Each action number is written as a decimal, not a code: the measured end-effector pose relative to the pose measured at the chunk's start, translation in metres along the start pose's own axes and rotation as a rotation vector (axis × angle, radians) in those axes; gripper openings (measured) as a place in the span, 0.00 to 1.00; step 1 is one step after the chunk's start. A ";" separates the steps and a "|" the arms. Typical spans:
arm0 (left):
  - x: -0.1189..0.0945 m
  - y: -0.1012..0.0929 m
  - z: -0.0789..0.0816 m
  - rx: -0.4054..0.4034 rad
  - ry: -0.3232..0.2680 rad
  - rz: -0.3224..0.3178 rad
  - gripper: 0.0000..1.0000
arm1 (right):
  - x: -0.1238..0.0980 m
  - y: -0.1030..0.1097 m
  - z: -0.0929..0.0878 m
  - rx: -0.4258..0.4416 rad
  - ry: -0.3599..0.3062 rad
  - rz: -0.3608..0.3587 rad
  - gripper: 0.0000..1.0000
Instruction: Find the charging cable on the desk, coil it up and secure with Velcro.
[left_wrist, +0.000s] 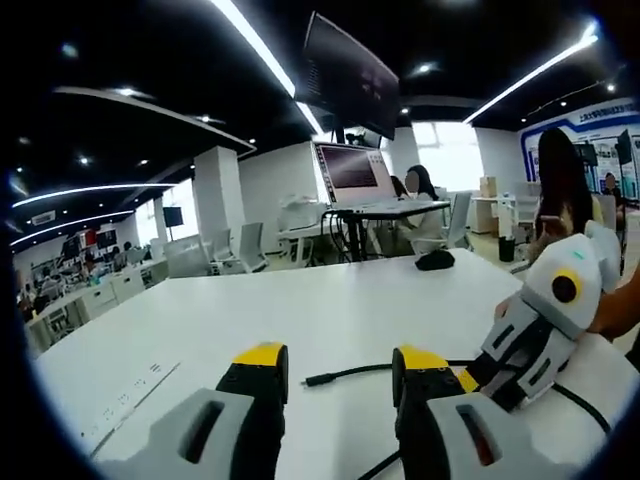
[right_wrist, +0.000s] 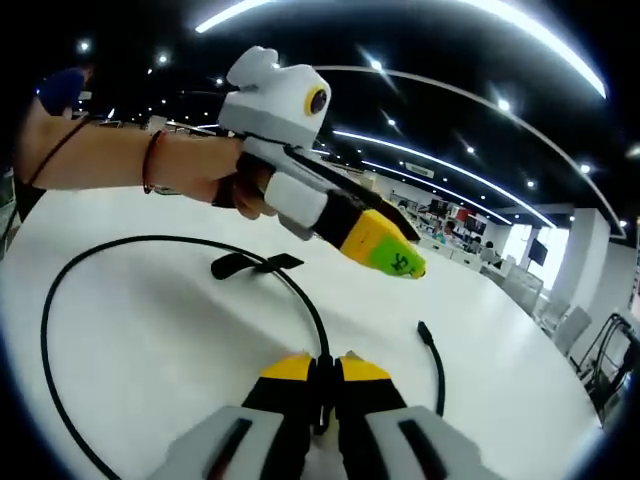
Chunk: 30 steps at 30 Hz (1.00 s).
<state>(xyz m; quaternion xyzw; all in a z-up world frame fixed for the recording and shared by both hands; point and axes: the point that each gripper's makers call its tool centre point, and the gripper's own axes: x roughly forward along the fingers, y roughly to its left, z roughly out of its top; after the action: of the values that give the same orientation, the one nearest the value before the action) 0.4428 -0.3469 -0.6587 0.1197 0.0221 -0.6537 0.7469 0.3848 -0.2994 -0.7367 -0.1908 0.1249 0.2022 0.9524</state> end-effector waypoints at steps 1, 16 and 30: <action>0.004 0.002 -0.002 -0.007 0.001 -0.006 0.42 | 0.000 -0.001 0.000 0.000 0.000 0.000 0.10; 0.029 0.005 -0.022 0.012 0.059 -0.065 0.42 | 0.006 -0.007 -0.001 0.002 0.000 0.001 0.10; 0.048 0.019 -0.034 0.033 0.127 -0.122 0.46 | 0.007 -0.009 0.000 0.011 -0.002 0.002 0.10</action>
<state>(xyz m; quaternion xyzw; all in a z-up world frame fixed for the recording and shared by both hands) 0.4726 -0.3841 -0.6978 0.1715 0.0659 -0.6895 0.7006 0.3954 -0.3048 -0.7365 -0.1853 0.1252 0.2026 0.9534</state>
